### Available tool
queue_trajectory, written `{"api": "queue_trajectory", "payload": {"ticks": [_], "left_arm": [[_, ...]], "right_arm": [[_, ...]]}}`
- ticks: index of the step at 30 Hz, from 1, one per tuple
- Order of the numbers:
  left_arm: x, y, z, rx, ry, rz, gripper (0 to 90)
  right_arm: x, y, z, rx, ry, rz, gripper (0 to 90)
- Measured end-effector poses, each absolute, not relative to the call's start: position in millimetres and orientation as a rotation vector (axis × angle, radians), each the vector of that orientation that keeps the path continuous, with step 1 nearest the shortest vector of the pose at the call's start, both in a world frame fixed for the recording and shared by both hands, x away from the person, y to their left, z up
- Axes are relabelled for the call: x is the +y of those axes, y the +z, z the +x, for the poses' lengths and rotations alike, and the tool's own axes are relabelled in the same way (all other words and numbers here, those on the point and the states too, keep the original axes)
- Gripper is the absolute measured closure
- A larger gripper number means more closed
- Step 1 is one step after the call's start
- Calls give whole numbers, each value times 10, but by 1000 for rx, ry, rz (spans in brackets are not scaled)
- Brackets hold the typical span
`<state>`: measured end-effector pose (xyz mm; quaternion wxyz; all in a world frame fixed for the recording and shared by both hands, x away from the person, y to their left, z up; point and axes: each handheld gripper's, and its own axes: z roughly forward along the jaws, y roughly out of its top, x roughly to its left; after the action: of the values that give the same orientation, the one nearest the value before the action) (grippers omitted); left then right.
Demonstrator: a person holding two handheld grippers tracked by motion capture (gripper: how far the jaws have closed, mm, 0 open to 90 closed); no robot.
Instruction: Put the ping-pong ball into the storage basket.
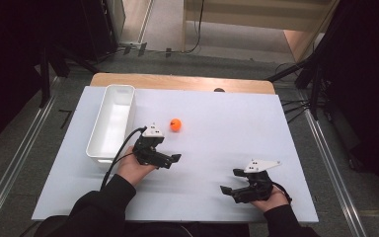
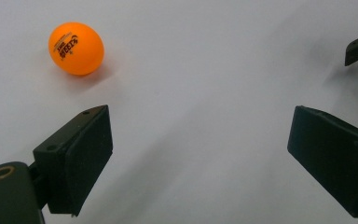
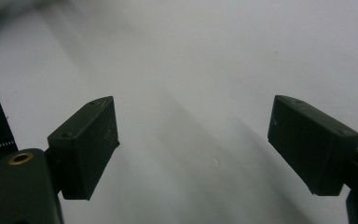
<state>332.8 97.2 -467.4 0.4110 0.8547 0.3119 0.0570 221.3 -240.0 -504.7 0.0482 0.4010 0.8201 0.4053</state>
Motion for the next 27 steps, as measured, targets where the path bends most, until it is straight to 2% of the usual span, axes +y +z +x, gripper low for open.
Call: {"api": "queue_trajectory", "payload": {"ticks": [24, 27], "left_arm": [[848, -4627, 3582, 869, 164, 2128, 69], [828, -4618, 3602, 868, 205, 2146, 69]], "right_arm": [[-2399, -5049, 2218, 2499, 1238, 1228, 145], [-2402, -5051, 2220, 2500, 1238, 1228, 146]]}}
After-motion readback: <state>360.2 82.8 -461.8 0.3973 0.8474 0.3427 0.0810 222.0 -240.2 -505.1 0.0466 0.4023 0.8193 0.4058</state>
